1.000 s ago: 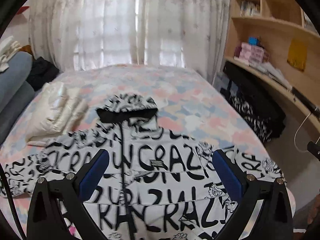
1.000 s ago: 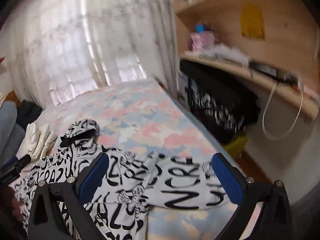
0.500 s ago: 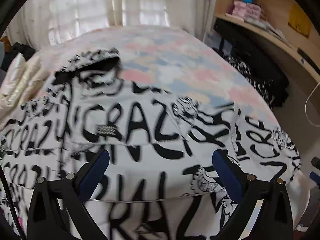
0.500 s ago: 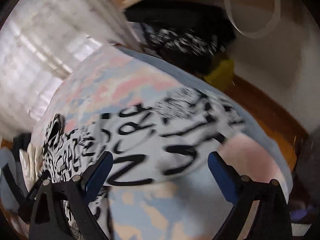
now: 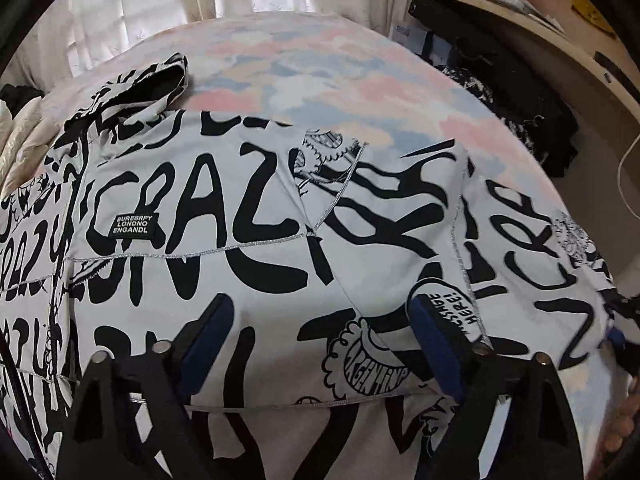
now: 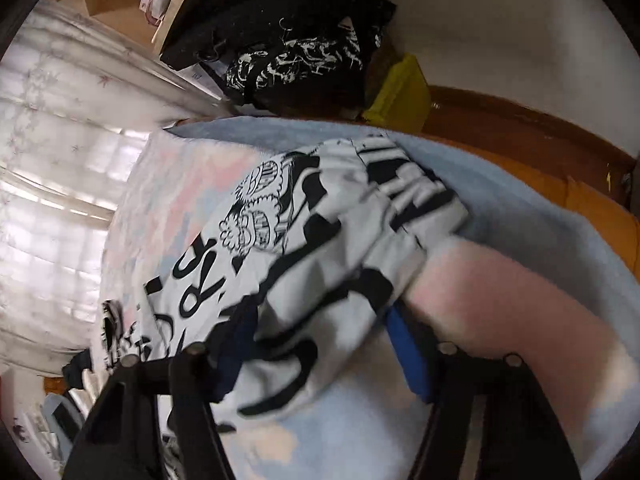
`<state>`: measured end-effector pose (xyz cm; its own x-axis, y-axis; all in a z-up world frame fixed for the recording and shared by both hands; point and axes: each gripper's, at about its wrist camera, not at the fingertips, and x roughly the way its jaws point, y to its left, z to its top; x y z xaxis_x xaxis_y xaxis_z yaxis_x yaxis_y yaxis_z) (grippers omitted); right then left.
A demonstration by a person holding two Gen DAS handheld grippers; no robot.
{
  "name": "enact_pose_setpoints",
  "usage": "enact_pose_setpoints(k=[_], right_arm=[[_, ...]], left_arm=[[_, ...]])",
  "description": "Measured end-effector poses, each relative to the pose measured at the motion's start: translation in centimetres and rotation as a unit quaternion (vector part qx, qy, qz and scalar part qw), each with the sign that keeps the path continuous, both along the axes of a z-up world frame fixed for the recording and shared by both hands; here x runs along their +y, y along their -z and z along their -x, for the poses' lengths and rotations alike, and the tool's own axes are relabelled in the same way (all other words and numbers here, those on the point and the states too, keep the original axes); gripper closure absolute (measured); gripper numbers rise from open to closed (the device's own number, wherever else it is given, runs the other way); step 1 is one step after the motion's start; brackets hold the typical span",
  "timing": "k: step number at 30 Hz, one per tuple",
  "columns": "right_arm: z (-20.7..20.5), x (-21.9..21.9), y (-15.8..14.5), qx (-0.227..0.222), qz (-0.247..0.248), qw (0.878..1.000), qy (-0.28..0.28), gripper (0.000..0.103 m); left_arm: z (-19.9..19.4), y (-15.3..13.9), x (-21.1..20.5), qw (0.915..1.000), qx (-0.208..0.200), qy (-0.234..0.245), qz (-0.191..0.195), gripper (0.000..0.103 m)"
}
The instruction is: Fold large clothes
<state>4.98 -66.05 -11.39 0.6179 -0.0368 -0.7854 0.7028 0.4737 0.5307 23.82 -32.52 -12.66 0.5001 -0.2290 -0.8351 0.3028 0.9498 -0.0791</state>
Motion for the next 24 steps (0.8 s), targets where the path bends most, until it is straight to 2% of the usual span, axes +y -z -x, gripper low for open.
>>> enact_pose_setpoints(k=[1,2,3,5,8,10,13,16,18,20,22,24], right_arm=[[-0.5,0.1,-0.1,0.004,0.007,1.0,-0.003,0.065],[-0.8,0.2,-0.3,0.008,0.012,1.0,-0.004,0.083],[-1.0,0.2,-0.6,0.005,0.015,1.0,-0.004,0.092],[-1.2,0.9,-2.5,-0.009,0.042,0.999,-0.004,0.095],[-2.5,3.9,-8.3,-0.058,0.12,0.991,-0.032,0.096],[-3.4,6.2,-11.7,-0.096,0.146,0.983,-0.059,0.096],[-6.3,11.7,-17.6,-0.161,0.18,0.962,-0.131,0.096],[-9.4,17.7,-21.4,-0.205,0.195,0.936,-0.208,0.096],[-11.6,22.7,-22.8,-0.22,0.199,0.917,-0.267,0.093],[-13.8,27.8,-22.7,-0.218,0.198,0.898,-0.326,0.093],[-15.5,31.9,-21.3,-0.199,0.185,0.887,-0.374,0.083],[-16.7,35.5,-19.0,-0.166,0.174,0.879,-0.411,0.046]], left_arm=[[0.1,-0.4,0.3,1.0,-0.002,0.003,-0.003,0.019],[0.3,-1.0,0.7,0.9999,-0.008,0.003,-0.008,0.021],[0.4,-1.5,1.1,0.9999,-0.013,0.001,-0.011,0.021],[0.7,-2.9,2.6,0.9994,-0.028,-0.01,-0.018,0.021],[1.1,-5.1,5.5,0.9977,-0.055,-0.03,-0.026,0.021],[1.7,-7.0,8.2,0.995,-0.081,-0.05,-0.03,0.021],[2.3,-9.1,12.0,0.9917,-0.099,-0.078,-0.026,0.021],[3.1,-10.8,16.8,0.9868,-0.11,-0.118,-0.008,0.021],[3.4,-11.2,20.0,0.9832,-0.112,-0.144,0.003,0.021],[3.8,-11.0,22.6,0.9806,-0.109,-0.163,0.007,0.021],[4.1,-10.2,25.2,0.9788,-0.099,-0.179,0.01,0.021],[4.3,-9.2,27.0,0.9787,-0.086,-0.186,0.015,0.021]])
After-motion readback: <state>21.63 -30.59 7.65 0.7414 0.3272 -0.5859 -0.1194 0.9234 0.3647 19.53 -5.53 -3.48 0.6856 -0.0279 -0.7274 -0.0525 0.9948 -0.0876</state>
